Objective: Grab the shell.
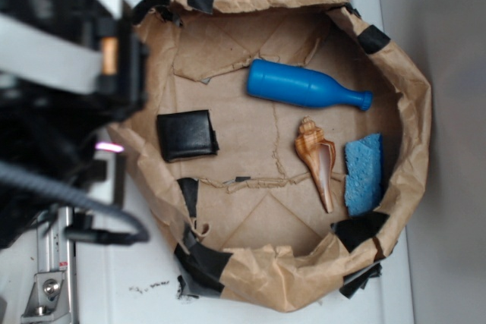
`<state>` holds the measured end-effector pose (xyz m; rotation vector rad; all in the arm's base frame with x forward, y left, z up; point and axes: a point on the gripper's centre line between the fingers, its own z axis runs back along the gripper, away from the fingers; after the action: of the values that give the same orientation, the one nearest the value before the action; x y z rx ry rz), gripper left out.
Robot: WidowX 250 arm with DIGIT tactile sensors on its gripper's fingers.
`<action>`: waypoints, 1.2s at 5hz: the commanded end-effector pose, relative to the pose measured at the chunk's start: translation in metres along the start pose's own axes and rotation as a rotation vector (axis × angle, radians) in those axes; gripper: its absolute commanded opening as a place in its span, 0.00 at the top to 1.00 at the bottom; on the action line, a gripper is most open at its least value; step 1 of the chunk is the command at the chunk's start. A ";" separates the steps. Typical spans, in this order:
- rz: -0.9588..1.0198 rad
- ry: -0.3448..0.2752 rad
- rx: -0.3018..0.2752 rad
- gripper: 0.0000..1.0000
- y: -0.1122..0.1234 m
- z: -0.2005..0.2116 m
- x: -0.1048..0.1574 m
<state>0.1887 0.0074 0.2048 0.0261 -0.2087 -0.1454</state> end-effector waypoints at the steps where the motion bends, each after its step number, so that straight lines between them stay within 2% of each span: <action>1: -0.230 -0.071 -0.008 0.00 0.020 -0.066 0.045; 2: -0.301 -0.051 0.028 0.00 0.018 -0.098 0.059; 3: -0.343 -0.057 -0.064 0.00 0.004 -0.128 0.075; 4: -0.384 -0.034 -0.036 0.00 -0.013 -0.155 0.086; 6: -0.491 -0.043 0.026 0.00 -0.028 -0.176 0.112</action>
<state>0.3194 -0.0195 0.0366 0.0881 -0.1763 -0.6004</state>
